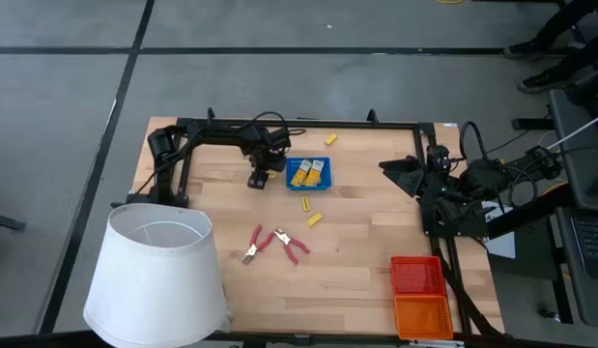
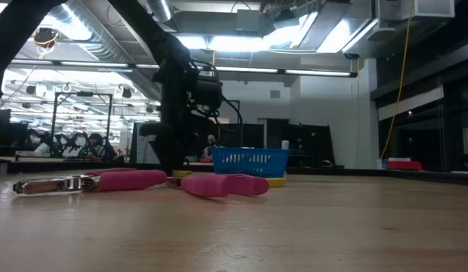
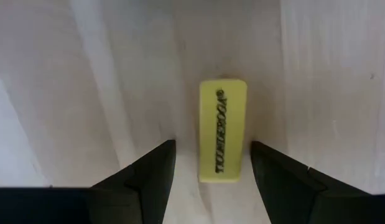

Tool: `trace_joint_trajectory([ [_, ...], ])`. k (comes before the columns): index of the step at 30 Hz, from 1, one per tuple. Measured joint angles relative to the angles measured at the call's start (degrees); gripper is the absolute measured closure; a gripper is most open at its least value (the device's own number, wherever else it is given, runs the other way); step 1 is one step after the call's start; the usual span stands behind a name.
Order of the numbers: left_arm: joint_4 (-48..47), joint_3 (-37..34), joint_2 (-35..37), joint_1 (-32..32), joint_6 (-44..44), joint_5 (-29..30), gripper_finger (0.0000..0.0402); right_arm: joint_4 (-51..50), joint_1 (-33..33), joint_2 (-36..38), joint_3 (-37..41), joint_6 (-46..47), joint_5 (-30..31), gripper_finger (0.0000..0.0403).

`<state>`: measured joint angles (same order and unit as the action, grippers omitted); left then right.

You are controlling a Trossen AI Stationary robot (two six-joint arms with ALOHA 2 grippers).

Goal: Pick & Place School Supplies
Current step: Put the yellow eraser into the orange bin

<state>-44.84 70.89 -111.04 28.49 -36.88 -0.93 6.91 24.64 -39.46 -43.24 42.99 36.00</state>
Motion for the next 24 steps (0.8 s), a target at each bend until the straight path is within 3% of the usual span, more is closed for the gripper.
trace_joint_trajectory([
  [5, 0.0, 0.2, -1.3, 0.2, 1.1, -1.0, 0.0226, 0.2, 0.0, 0.0, 0.0, 0.1, 0.7, 0.0135],
  [13, -0.2, 0.0, -0.8, 1.7, 6.0, -3.2, 0.034, 0.5, 0.0, 0.0, 0.0, 0.2, 1.7, 0.0135],
  [18, -1.0, -0.5, 1.9, 4.8, 14.1, -8.0, 0.034, 1.4, 0.0, -0.9, 0.0, 1.1, 0.7, 0.0135],
  [24, 0.2, -0.3, 10.7, 4.8, 20.8, -12.3, 0.0331, 3.8, -0.4, -4.5, 0.0, 2.8, -2.2, 0.0135],
])
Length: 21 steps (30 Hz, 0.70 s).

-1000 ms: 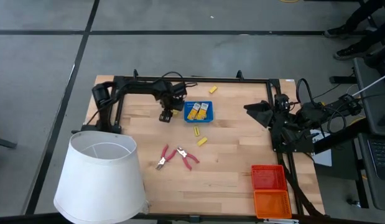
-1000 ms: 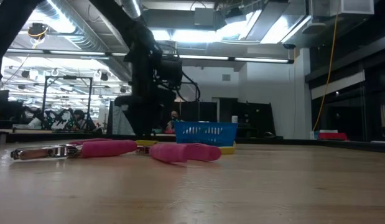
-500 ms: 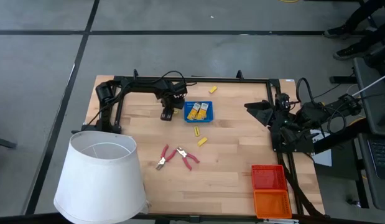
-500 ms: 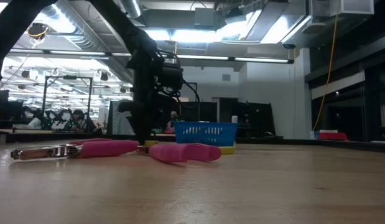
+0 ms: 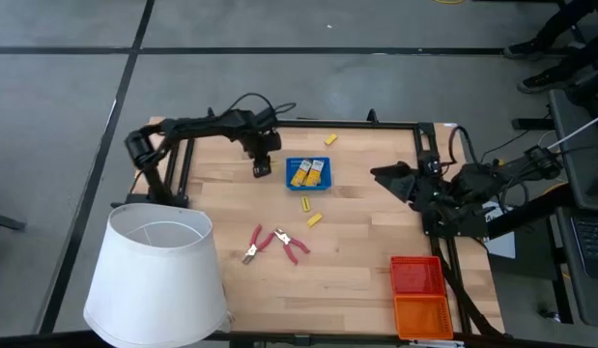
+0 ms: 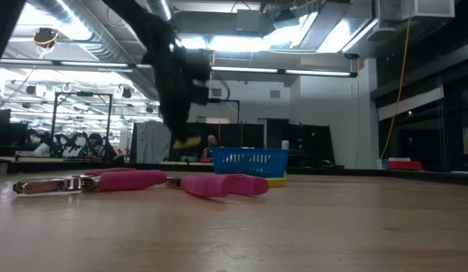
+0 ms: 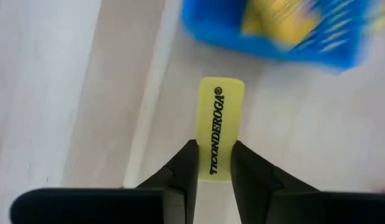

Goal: Pick & Place School Supplies
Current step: Put the yellow eraser into the orange bin

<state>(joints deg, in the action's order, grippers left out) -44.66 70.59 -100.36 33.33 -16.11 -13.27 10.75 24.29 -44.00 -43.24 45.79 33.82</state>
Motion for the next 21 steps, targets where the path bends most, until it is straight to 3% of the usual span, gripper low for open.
trace_joint_trajectory([
  [3, 2.9, 0.0, 5.5, -2.3, 4.7, -5.9, 0.0338, 0.2, -0.9, -1.3, 0.0, 1.4, -1.4, 0.0135],
  [7, 10.6, 0.1, 11.7, -7.2, 14.3, -17.5, 0.0338, 0.2, -2.9, -2.6, 0.0, -0.3, -9.0, 0.0135],
  [15, 27.4, 0.1, 15.3, -14.3, 37.1, -34.9, 0.0336, -0.3, -5.3, -5.4, -3.7, -16.7, -27.8, 0.0135],
  [18, 32.5, 0.1, 15.4, -15.9, 42.6, -39.2, 0.0335, -7.6, -5.3, -7.8, -8.1, -26.0, -31.1, 0.0135],
  [21, 34.9, 0.1, 15.1, -17.4, 45.9, -39.7, 0.0335, -18.4, -5.4, -11.2, -13.6, -34.7, -31.7, 0.0135],
])
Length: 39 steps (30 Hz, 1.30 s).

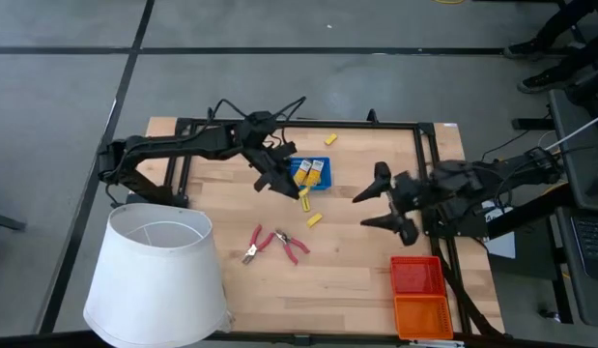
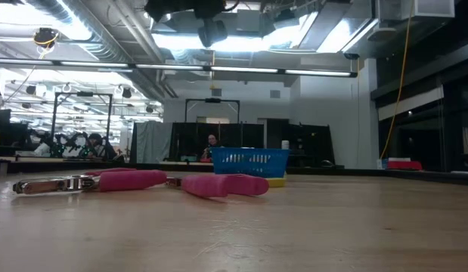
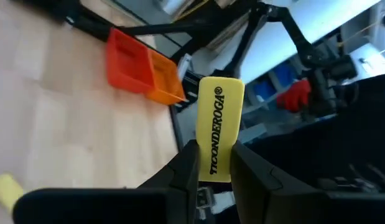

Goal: Pick & Place School Supplies
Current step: Put the yellow eraser into the orange bin

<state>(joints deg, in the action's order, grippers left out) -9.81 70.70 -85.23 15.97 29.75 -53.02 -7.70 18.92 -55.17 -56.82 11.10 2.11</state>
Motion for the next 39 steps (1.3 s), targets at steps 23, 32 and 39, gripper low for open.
trace_joint_trajectory([
  [23, 10.0, 0.1, 0.0, -7.6, 9.8, 2.0, 0.0334, -7.2, -2.8, -21.6, -16.8, -10.6, 4.7, 0.0135],
  [32, 10.1, 0.1, 0.0, -7.7, 9.7, 2.1, 0.0334, -5.9, -3.0, -25.3, -19.3, -11.4, 4.3, 0.0135],
  [39, 10.1, 0.1, 0.0, -7.7, 9.6, 2.1, 0.0334, -5.1, -3.1, -25.5, -19.3, -10.9, 4.3, 0.017],
])
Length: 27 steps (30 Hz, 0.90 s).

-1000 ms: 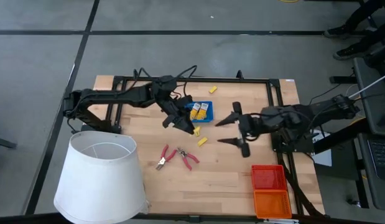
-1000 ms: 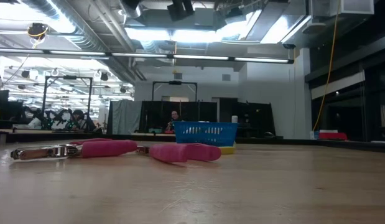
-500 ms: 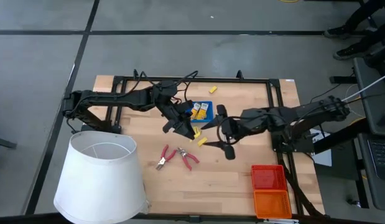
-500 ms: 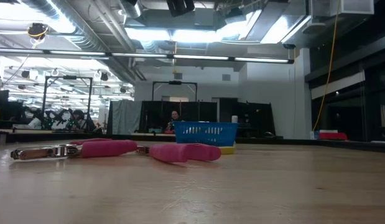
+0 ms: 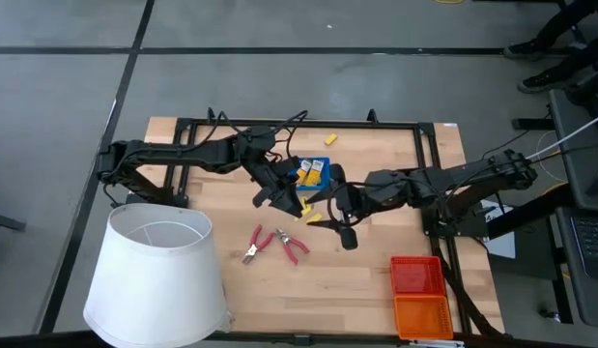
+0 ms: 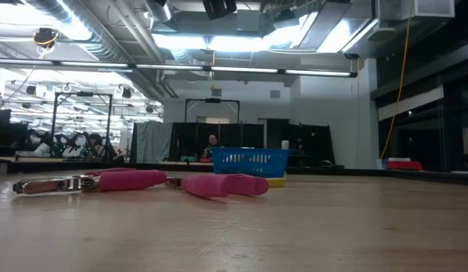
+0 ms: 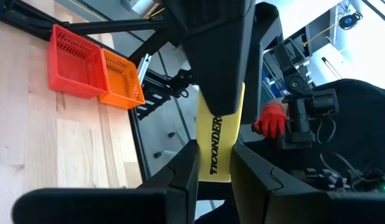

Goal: Pick & Place School Supplies
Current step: Put the yellow eraser into the orange bin

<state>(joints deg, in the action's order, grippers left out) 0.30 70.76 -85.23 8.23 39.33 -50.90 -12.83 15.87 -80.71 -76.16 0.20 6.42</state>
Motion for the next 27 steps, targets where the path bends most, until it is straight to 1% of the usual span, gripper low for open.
trace_joint_trajectory([
  [4, 0.0, 0.0, 0.0, 0.0, 0.0, 0.0, 0.0334, 0.0, 0.0, 0.0, 0.0, -0.7, 0.2, 0.0232],
  [11, -0.1, 0.0, 0.0, -0.1, -0.5, -0.5, 0.0334, 0.0, 0.0, 0.0, 0.0, -2.5, 0.1, 0.0372],
  [12, -0.2, 0.0, 0.0, -0.1, -0.6, -0.5, 0.0334, 0.0, 0.0, 0.0, 0.0, -3.0, 0.0, 0.038],
  [14, -0.2, 0.0, 0.0, -0.1, -1.0, -0.5, 0.0334, 0.0, 0.0, 0.0, 0.0, -3.7, 0.0, 0.0381],
  [18, -0.4, 0.0, 0.0, 0.0, -3.8, -0.2, 0.0326, 0.0, 0.0, 0.0, 0.0, -3.7, 0.1, 0.0366],
  [21, -2.0, 0.0, 0.2, 0.8, -6.6, 0.6, 0.0305, -0.5, 0.3, 0.0, 0.0, -3.7, 0.5, 0.0371],
  [24, -5.2, 0.1, 0.6, 2.2, -10.6, 1.5, 0.0274, -1.1, 0.6, 0.0, 0.0, -3.2, 0.7, 0.0381],
  [27, -10.5, 0.1, 0.5, 4.4, -14.6, 2.9, 0.0249, -1.8, 0.7, -0.1, 0.1, -1.0, -0.3, 0.0381],
])
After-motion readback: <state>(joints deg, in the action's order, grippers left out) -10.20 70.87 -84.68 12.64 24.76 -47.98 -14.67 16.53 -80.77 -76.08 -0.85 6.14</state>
